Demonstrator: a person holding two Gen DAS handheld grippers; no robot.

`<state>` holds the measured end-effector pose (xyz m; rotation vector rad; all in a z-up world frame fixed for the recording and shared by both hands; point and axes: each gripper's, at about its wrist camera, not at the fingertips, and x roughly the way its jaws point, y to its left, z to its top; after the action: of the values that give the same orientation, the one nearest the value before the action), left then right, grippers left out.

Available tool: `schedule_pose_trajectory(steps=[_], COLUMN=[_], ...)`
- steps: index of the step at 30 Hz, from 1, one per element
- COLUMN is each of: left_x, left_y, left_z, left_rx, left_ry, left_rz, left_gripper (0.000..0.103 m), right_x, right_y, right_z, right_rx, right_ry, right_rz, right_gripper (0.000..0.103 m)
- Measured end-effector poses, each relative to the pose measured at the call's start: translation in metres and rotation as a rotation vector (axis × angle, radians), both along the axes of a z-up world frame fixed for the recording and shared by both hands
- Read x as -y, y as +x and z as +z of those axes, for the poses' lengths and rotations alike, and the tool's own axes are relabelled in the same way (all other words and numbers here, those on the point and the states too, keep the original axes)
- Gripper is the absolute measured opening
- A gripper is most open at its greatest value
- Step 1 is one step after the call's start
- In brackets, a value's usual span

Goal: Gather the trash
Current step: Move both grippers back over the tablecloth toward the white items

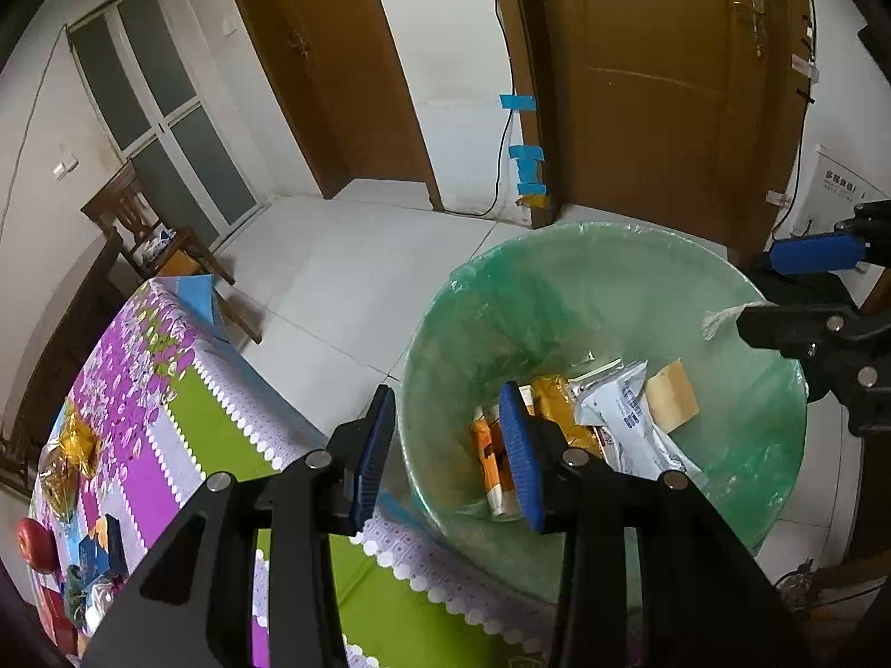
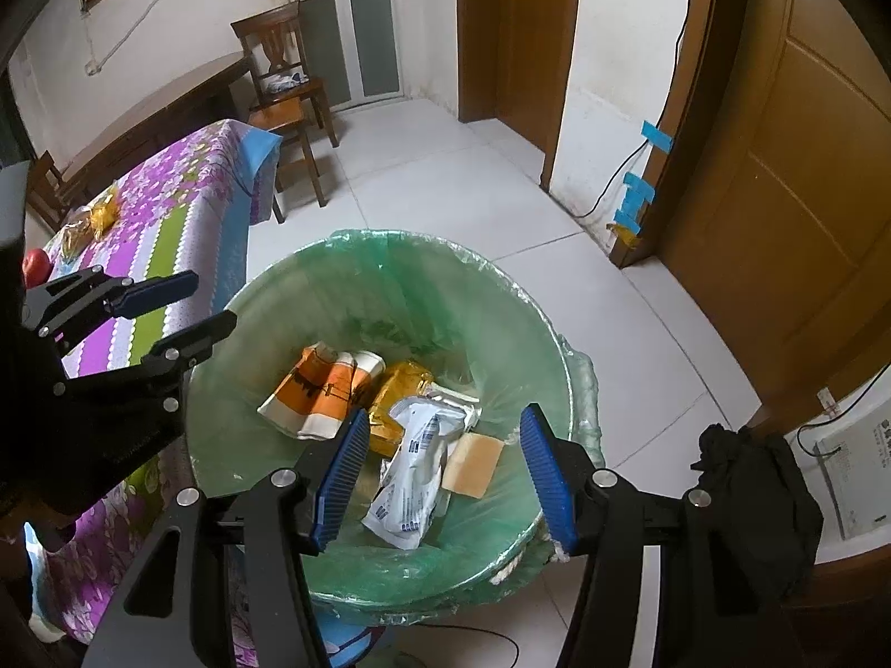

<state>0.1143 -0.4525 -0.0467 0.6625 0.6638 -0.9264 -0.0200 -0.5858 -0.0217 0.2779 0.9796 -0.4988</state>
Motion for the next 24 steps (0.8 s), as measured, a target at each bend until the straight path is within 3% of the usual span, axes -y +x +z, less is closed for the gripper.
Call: schedule_pose_trajectory(steps=[3, 6, 8, 13, 19, 24], left_x=[-0.007, -0.02, -0.03, -0.072, -0.125, -0.166], left_y=[0.002, 0.005, 0.008, 0.016, 0.022, 0.029], left_z=[0.003, 0.006, 0.007, 0.015, 0.023, 0.029], left_rx=[0.002, 0.007, 0.014, 0.031, 0.105, 0.119], left_ry=[-0.015, -0.038, -0.047, -0.092, -0.145, -0.188], left_rz=[0.02, 0.062, 0.091, 0.183, 0.326, 0.419], left_gripper=[0.039, 0.05, 0.05, 0.053, 0.058, 0.058], right_x=[-0.007, -0.019, -0.026, -0.055, -0.102, -0.141], right_y=[-0.001, -0.002, -0.003, 0.0, -0.001, 0.004], right_z=[0.005, 0.01, 0.013, 0.019, 0.029, 0.037], right_rx=[0.021, 0.046, 0.067, 0.113, 0.247, 0.337], right_ry=[-0.037, -0.093, -0.123, -0.212, -0.409, -0.5], right_rz=[-0.001, -0.002, 0.0, 0.031, 0.044, 0.081], right_gripper=[0.058, 0.062, 0.068, 0.07, 0.087, 0.092])
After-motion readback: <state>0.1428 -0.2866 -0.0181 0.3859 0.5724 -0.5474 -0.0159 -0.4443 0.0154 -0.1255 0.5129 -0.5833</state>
